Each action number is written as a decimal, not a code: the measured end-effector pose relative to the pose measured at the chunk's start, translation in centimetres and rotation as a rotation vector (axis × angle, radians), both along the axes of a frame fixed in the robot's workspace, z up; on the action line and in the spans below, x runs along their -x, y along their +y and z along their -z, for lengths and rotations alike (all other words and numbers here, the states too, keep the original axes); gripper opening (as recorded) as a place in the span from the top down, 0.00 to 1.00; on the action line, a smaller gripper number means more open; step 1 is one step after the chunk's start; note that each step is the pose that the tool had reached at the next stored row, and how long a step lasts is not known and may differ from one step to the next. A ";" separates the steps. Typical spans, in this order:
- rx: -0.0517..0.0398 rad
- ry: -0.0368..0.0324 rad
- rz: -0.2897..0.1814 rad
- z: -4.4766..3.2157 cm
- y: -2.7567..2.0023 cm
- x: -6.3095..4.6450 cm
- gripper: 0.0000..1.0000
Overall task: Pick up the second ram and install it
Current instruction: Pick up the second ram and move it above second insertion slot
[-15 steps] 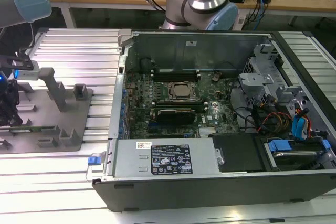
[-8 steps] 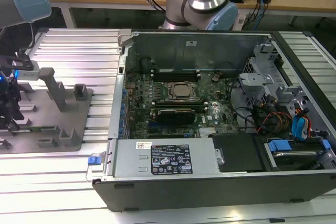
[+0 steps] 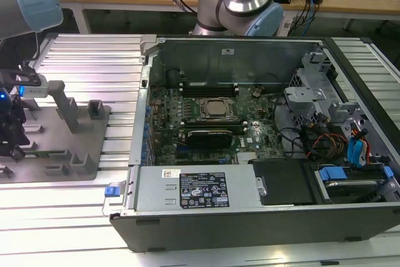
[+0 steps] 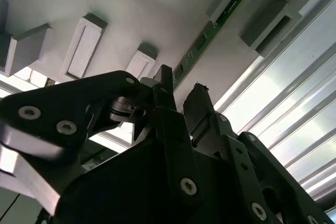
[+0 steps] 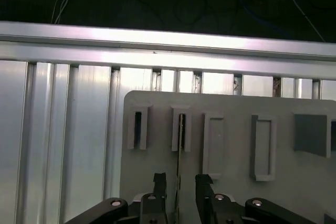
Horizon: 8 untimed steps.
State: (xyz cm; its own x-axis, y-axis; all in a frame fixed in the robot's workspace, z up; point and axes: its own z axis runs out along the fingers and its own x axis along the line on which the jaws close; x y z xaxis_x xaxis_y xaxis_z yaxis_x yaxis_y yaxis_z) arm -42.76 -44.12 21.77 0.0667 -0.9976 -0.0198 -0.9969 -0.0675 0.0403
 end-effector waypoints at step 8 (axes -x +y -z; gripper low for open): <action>0.0003 0.0001 -0.017 1.00 0.00 0.2 0.66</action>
